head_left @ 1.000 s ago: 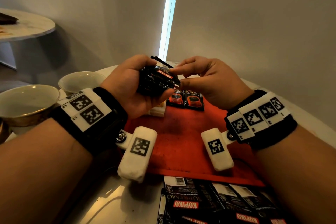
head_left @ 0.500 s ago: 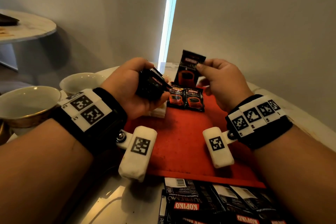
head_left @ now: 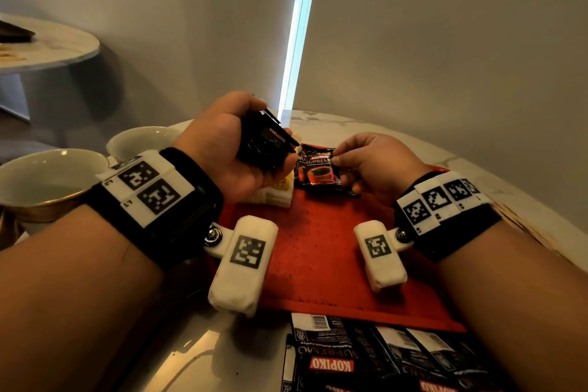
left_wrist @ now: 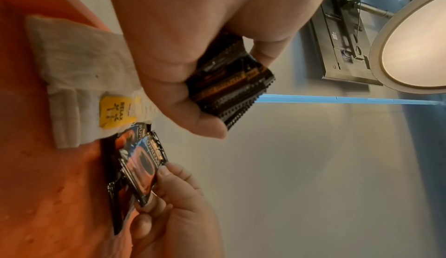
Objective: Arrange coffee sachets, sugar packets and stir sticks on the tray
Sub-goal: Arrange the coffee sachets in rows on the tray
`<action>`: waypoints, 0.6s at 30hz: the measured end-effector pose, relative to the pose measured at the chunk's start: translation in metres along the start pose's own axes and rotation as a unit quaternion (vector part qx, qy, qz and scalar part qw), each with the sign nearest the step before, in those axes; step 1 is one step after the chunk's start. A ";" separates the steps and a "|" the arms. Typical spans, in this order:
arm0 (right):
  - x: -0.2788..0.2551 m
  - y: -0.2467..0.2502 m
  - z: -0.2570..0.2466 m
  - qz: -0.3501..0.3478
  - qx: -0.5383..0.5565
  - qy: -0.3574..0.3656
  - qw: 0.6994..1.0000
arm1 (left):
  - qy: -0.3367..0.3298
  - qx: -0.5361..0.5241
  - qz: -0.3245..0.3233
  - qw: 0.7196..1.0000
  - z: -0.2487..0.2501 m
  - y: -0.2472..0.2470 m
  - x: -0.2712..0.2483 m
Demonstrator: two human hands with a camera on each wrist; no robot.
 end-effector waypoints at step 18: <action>-0.007 -0.006 -0.005 -0.031 -0.035 -0.008 0.999 | -0.002 0.007 0.011 1.000 -0.001 -0.003 -0.004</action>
Point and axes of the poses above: each hand's wrist, its own x-axis towards the middle knuckle, its own y-axis out of the back of the hand, z = x × y, the point moved 3 cm from there along x, towards the middle knuckle, and after that the axes turned 1 degree about z, right-handed, at the moved point
